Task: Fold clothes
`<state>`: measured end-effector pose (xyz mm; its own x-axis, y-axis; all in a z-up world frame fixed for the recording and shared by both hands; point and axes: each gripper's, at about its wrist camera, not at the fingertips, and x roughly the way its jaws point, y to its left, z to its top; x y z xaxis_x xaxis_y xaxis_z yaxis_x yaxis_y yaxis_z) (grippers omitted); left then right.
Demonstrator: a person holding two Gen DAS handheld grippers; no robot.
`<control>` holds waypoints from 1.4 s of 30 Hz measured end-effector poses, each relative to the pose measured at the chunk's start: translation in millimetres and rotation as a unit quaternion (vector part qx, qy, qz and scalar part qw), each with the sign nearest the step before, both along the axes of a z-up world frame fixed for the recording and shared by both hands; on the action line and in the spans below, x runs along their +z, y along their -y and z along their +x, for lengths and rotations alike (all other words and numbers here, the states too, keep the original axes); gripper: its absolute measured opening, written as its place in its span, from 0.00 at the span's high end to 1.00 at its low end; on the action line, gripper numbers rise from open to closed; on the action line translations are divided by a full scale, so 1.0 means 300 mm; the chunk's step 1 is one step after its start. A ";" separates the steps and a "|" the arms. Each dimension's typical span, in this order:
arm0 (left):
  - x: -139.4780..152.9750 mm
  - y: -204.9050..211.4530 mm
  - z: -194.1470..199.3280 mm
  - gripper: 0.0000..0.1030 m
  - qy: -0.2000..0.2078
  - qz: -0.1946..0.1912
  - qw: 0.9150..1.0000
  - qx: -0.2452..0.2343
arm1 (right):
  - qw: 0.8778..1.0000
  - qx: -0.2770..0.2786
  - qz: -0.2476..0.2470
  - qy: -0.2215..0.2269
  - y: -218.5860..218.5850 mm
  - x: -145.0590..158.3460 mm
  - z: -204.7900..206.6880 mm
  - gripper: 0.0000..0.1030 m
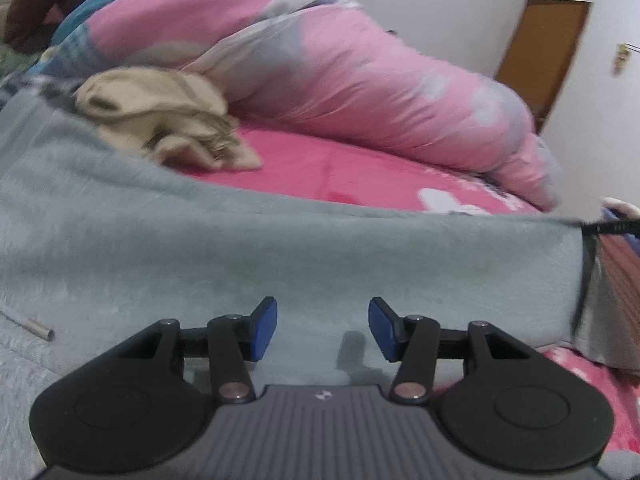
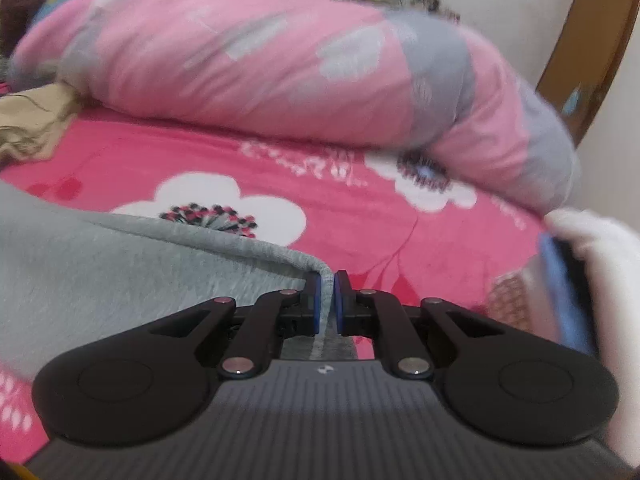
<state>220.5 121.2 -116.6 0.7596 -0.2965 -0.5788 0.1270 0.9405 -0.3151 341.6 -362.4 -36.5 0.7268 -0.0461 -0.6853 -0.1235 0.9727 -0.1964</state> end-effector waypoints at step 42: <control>-0.007 -0.445 -0.001 0.48 0.097 0.066 0.962 0.246 | 0.868 0.467 0.130 -0.108 -1.652 -0.168 0.304 0.92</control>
<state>220.4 254.8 -118.7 0.8870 0.1929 -0.4196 -0.2993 0.9321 -0.2042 432.9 133.1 -86.7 0.2179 0.6703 -0.7094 -0.8882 0.4375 0.1405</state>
